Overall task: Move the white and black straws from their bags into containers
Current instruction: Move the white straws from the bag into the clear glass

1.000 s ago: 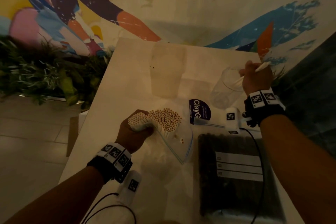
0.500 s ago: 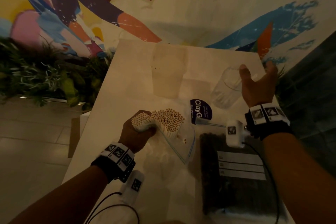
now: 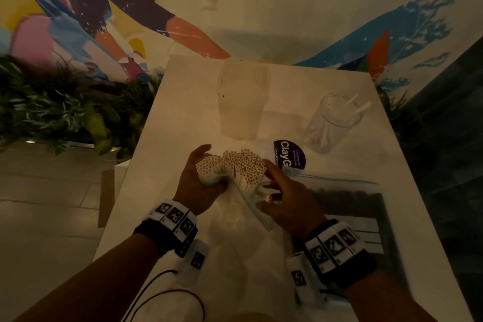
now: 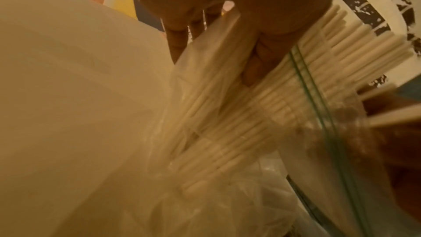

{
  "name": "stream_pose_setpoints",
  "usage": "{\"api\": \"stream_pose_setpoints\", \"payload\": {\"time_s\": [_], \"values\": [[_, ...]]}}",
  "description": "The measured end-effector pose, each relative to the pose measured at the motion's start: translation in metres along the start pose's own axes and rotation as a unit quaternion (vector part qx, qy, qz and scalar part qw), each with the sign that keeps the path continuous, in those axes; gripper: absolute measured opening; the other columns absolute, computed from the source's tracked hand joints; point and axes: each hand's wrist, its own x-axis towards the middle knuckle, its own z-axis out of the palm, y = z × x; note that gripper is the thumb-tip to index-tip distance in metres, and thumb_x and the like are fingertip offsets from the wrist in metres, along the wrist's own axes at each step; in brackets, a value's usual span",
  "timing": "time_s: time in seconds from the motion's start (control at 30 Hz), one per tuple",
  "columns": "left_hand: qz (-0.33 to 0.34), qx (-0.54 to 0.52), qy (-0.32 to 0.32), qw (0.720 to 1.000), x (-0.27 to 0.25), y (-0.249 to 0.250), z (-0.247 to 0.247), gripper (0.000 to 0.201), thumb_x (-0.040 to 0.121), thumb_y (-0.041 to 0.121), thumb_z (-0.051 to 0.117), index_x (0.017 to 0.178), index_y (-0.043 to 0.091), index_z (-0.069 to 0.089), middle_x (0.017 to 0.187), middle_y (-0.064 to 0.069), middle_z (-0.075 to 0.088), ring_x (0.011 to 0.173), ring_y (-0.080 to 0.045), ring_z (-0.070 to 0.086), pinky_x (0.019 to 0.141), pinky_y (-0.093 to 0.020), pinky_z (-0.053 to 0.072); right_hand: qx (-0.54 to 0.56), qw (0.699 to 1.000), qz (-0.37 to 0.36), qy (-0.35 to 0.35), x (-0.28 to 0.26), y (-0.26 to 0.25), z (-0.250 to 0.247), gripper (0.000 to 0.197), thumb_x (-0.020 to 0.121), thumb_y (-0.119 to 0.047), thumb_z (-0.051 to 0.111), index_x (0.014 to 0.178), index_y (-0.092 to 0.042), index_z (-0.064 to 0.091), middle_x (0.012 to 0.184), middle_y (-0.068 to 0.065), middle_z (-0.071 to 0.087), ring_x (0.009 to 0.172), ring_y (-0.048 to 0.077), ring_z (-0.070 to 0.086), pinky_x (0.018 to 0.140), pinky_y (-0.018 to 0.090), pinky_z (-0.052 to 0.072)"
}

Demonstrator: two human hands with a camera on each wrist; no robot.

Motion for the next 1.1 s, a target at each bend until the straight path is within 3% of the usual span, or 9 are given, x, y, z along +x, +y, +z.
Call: {"api": "stream_pose_setpoints", "payload": {"time_s": [0.13,0.23,0.37,0.5,0.57,0.67,0.77,0.83,1.1], "values": [[0.007,0.131,-0.031,0.991,0.004,0.012,-0.008,0.088,0.040,0.044,0.082,0.121,0.025,0.052,0.118,0.001,0.060,0.107,-0.014,0.059,0.096,-0.036,0.048,-0.029,0.996,-0.037,0.079,0.010,0.000,0.008,0.062,0.085,-0.023,0.069,0.140,-0.027,0.041,0.124,-0.008,0.060,0.105,0.002,0.056,0.087,0.007,0.046],[0.013,0.079,-0.131,0.988,0.007,0.027,-0.019,0.102,0.033,0.035,0.089,0.125,0.038,0.045,0.122,0.016,0.055,0.111,0.003,0.055,0.096,-0.030,0.048,-0.037,0.991,-0.068,0.111,0.012,0.001,0.012,0.051,0.085,-0.025,0.069,0.133,-0.024,0.052,0.122,-0.007,0.063,0.099,-0.005,0.053,0.086,0.002,0.042],[0.058,0.073,-0.194,0.977,0.008,0.039,-0.023,0.121,0.035,0.038,0.092,0.137,0.049,0.027,0.139,0.011,0.040,0.125,0.000,0.044,0.096,-0.024,0.046,-0.033,0.990,-0.072,0.119,0.016,-0.001,0.015,0.043,0.086,-0.025,0.067,0.128,-0.022,0.057,0.119,-0.008,0.064,0.098,-0.006,0.052,0.084,0.001,0.041],[0.084,0.026,-0.144,0.986,-0.003,0.042,-0.008,0.088,0.039,0.036,0.091,0.118,0.030,0.053,0.118,0.005,0.061,0.112,-0.015,0.058,0.093,-0.043,0.050,-0.033,0.984,-0.122,0.129,0.022,0.001,0.022,0.036,0.088,-0.029,0.065,0.124,-0.025,0.062,0.124,-0.011,0.063,0.110,-0.004,0.055,0.100,0.020,0.045],[0.091,0.019,-0.120,0.988,-0.007,0.044,-0.005,0.077,0.042,0.035,0.090,0.111,0.026,0.057,0.108,0.007,0.066,0.105,-0.013,0.062,0.088,-0.036,0.052,-0.029,0.980,-0.132,0.143,0.022,0.001,0.024,0.034,0.088,-0.029,0.067,0.122,-0.028,0.063,0.125,-0.011,0.062,0.116,0.000,0.056,0.102,0.026,0.045],[0.118,-0.001,-0.093,0.989,-0.009,0.050,0.000,0.065,0.050,0.029,0.085,0.109,0.017,0.060,0.104,0.005,0.067,0.100,-0.008,0.063,0.084,-0.022,0.050,-0.007,0.972,-0.159,0.171,0.019,-0.002,0.019,0.032,0.086,-0.029,0.070,0.117,-0.025,0.066,0.123,-0.012,0.063,0.114,-0.004,0.056,0.100,0.018,0.044],[0.123,-0.005,-0.058,0.991,-0.007,0.046,0.003,0.057,0.056,0.025,0.084,0.107,0.012,0.062,0.101,-0.003,0.069,0.099,-0.018,0.065,0.084,-0.034,0.053,-0.024,0.968,-0.155,0.198,0.021,-0.001,0.016,0.028,0.086,-0.029,0.069,0.113,-0.025,0.068,0.115,-0.015,0.065,0.108,-0.004,0.058,0.096,0.013,0.044],[0.102,-0.003,-0.031,0.994,-0.006,0.039,0.003,0.049,0.057,0.025,0.083,0.101,0.014,0.064,0.098,-0.002,0.069,0.096,-0.018,0.066,0.083,-0.038,0.054,-0.043,0.972,-0.125,0.196,0.023,0.003,0.017,0.026,0.087,-0.027,0.067,0.114,-0.025,0.067,0.113,-0.013,0.067,0.104,-0.001,0.060,0.095,0.019,0.048],[0.088,-0.012,-0.021,0.996,-0.004,0.032,-0.002,0.040,0.059,0.009,0.080,0.096,0.010,0.063,0.091,0.005,0.069,0.089,-0.009,0.065,0.076,-0.021,0.052,-0.088,0.970,-0.042,0.225,0.017,0.009,0.023,0.026,0.088,-0.036,0.062,0.108,-0.019,0.062,0.103,0.000,0.070,0.091,0.019,0.064,0.076,0.025,0.048]]}}
